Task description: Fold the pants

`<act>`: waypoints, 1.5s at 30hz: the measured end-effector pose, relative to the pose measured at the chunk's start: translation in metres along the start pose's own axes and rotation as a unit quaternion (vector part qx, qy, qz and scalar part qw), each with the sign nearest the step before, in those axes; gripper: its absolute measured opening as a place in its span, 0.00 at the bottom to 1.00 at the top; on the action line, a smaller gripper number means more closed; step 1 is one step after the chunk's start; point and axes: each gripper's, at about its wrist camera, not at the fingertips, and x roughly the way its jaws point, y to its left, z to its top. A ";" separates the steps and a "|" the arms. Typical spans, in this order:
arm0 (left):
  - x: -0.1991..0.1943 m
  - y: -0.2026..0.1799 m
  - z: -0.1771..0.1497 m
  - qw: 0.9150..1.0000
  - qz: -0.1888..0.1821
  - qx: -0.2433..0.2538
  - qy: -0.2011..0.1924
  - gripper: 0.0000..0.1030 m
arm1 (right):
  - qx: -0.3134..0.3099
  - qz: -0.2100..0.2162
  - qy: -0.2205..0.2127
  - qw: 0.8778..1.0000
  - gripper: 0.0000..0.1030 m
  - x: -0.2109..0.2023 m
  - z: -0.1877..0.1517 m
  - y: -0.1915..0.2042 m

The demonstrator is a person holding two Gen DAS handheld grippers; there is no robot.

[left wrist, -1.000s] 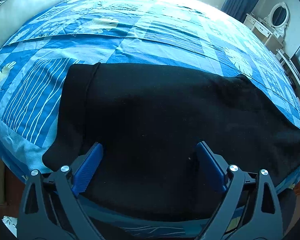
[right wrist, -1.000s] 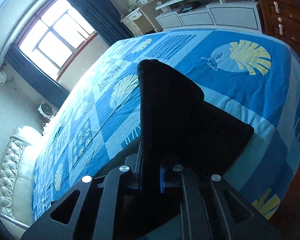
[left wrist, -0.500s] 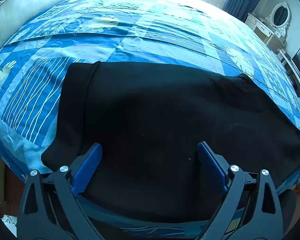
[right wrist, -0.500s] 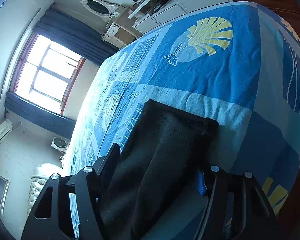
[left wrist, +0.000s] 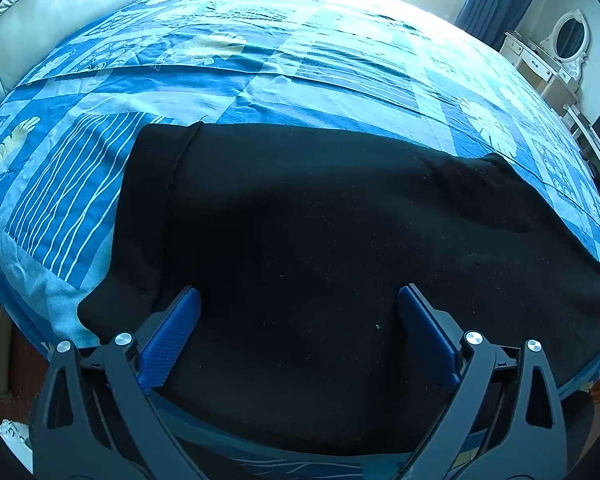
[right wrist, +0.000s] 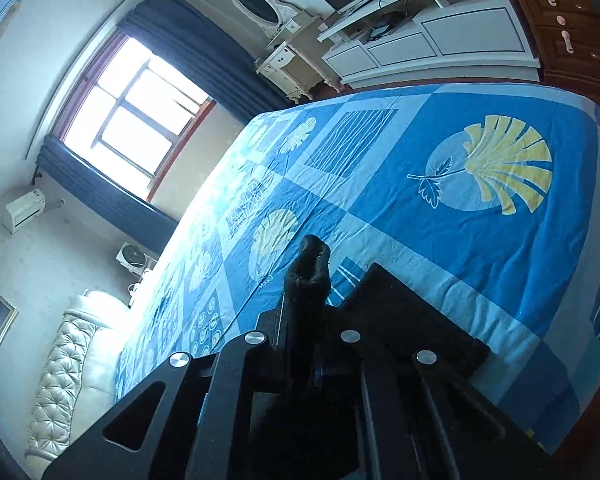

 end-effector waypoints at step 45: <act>0.009 0.007 0.003 0.998 -0.047 0.017 0.031 0.98 | -0.068 0.049 0.241 0.967 0.19 0.061 -0.004 -0.030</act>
